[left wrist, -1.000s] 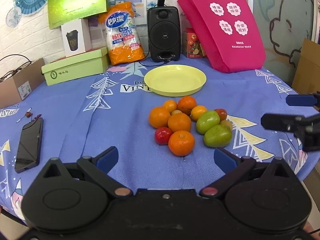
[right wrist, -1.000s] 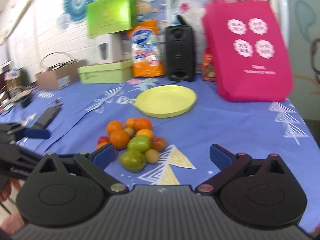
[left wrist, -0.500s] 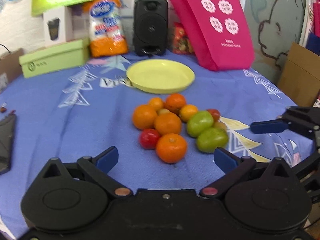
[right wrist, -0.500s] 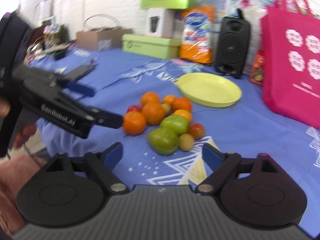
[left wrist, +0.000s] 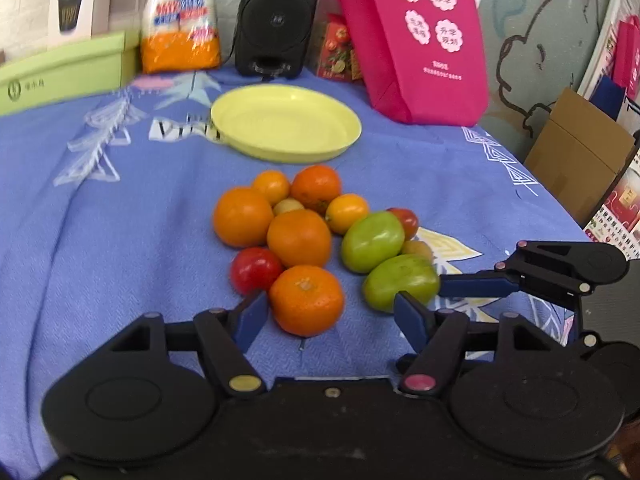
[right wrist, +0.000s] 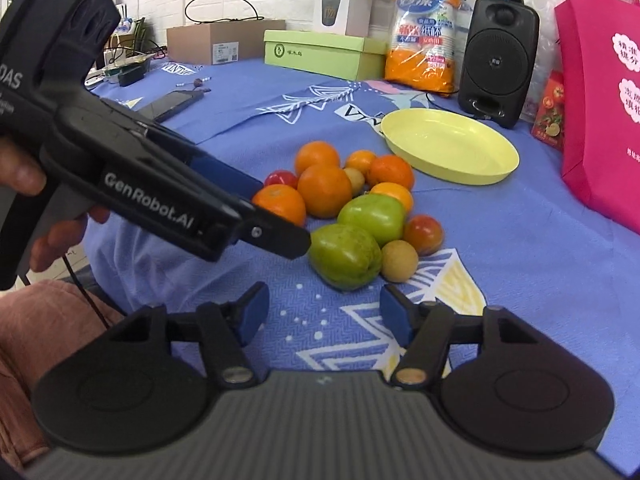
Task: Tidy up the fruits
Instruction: 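Grasp a mandarin with the left tool while the right tool grasps a green tomato, then carry the mandarin and green tomato onto the yellow plate and open both tools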
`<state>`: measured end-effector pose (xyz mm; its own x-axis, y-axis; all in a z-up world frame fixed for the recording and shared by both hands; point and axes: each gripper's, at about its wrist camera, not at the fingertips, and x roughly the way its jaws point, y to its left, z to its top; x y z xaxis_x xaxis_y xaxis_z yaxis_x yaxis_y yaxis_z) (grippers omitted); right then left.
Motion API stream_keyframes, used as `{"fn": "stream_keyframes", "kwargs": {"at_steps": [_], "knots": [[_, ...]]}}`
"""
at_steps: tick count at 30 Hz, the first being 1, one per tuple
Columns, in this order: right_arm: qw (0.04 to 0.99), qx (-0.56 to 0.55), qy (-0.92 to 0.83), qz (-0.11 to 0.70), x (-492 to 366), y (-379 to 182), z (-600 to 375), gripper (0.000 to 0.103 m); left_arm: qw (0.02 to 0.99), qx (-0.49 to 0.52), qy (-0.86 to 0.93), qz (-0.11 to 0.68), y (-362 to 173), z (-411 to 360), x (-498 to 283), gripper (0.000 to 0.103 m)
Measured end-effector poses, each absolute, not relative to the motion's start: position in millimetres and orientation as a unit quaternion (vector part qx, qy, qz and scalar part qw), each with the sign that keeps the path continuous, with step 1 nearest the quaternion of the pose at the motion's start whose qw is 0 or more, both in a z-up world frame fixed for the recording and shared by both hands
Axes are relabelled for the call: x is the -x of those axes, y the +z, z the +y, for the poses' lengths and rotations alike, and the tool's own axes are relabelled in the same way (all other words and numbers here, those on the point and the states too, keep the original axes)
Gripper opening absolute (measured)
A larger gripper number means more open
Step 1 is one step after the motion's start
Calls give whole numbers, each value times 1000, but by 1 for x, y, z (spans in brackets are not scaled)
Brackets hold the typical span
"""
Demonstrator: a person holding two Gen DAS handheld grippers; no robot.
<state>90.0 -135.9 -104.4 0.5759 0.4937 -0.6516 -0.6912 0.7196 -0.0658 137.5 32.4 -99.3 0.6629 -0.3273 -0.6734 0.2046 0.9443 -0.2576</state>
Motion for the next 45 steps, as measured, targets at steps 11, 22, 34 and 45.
{"fn": "stream_keyframes", "kwargs": {"at_steps": [11, 22, 34, 45], "knots": [[884, 144, 327, 302, -105, -111, -126, 61, 912, 48, -129, 386, -101, 36, -144, 69], [883, 142, 330, 302, -109, -108, -126, 39, 908, 65, -143, 390, -101, 38, -147, 38], [879, 147, 336, 305, -104, -99, -128, 39, 919, 42, -153, 361, -75, 39, -133, 38], [895, 148, 330, 260, -113, -58, -135, 39, 929, 39, -132, 344, -45, 52, -164, 38]]}}
